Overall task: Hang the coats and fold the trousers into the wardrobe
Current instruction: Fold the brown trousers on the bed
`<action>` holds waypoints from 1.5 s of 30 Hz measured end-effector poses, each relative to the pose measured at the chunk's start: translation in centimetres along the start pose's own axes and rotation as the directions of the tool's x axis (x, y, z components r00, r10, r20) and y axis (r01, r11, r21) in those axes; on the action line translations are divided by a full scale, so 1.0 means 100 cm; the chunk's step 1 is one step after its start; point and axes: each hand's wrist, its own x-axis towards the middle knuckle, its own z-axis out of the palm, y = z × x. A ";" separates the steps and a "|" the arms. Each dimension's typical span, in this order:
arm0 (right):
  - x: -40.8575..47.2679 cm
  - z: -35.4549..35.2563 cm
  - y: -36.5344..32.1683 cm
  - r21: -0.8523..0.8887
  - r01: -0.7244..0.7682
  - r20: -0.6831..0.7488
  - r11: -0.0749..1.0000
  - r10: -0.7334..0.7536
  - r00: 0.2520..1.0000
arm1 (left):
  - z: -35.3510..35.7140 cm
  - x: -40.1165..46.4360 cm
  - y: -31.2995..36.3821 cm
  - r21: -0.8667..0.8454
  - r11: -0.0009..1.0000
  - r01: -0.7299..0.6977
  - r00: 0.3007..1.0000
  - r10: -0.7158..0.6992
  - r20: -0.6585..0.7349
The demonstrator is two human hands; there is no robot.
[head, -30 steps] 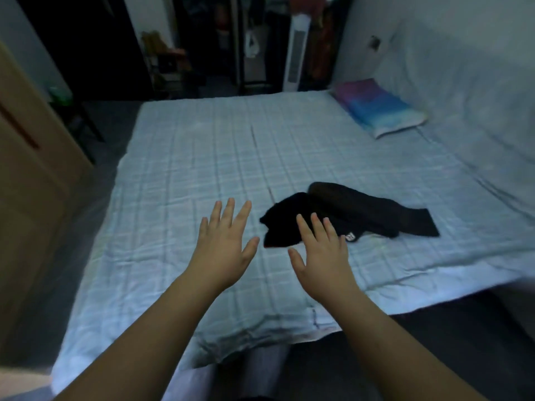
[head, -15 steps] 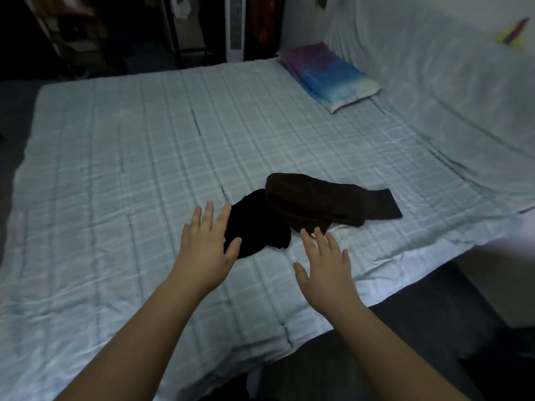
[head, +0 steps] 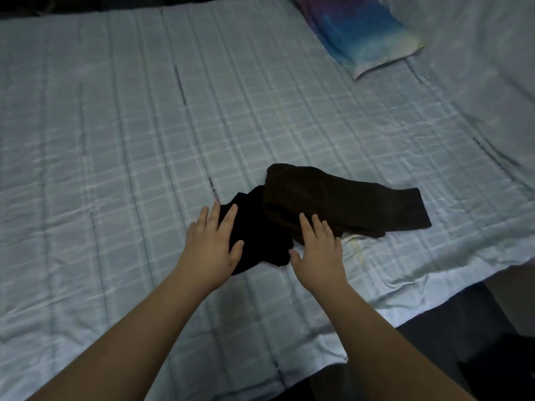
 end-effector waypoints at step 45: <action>-0.239 -0.148 -0.197 0.692 0.486 -0.419 0.534 -0.250 0.873 | -0.104 -0.345 -0.082 -0.100 0.982 0.161 0.906 -0.188 -0.380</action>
